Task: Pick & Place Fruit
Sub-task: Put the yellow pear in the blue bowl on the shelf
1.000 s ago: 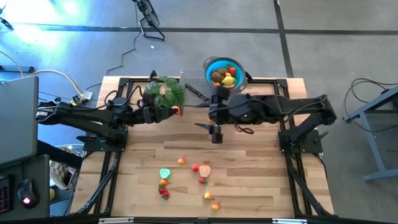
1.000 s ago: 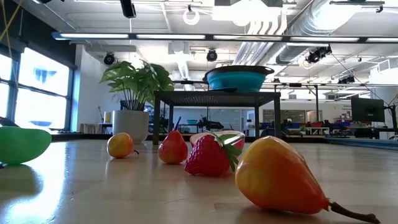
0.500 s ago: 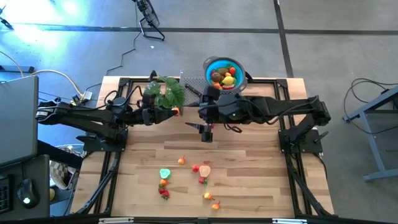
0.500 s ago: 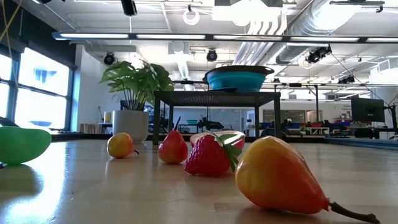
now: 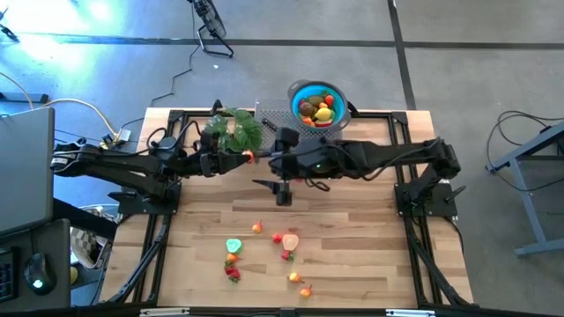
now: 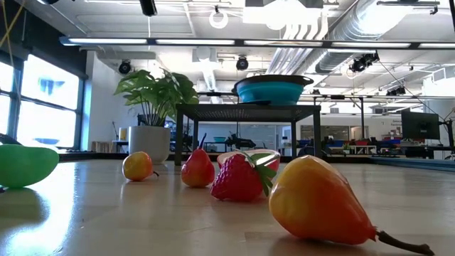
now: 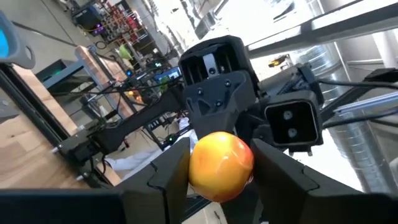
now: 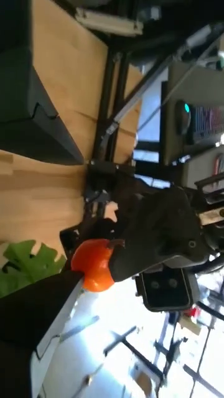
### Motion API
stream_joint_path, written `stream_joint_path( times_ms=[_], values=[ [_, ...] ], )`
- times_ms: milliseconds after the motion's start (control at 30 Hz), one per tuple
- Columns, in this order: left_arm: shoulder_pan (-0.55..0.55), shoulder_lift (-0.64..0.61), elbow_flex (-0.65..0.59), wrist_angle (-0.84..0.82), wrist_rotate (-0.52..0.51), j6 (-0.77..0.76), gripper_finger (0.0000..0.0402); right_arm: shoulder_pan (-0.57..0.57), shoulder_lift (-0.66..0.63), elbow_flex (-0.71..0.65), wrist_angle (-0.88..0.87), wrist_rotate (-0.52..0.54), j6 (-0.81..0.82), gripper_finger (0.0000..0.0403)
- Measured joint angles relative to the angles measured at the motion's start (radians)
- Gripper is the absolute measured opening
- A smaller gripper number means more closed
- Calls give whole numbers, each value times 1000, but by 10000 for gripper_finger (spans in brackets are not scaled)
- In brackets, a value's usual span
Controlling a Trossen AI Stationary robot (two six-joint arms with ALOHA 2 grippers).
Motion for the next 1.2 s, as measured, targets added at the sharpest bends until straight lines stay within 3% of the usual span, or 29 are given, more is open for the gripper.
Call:
stream_joint_path(
  times_ms=[333,500,833,1200],
  values=[
    [0,1,0,-12,3,0,155,-20,10,0,84,77,-38,286],
    [0,0,0,-3,3,0,155,-42,15,0,89,-12,-36,286],
    [0,0,0,-7,2,-1,155,-46,64,0,127,-35,-60,285],
    [0,0,0,-7,2,0,155,-47,71,0,186,-25,-86,223]
  ],
)
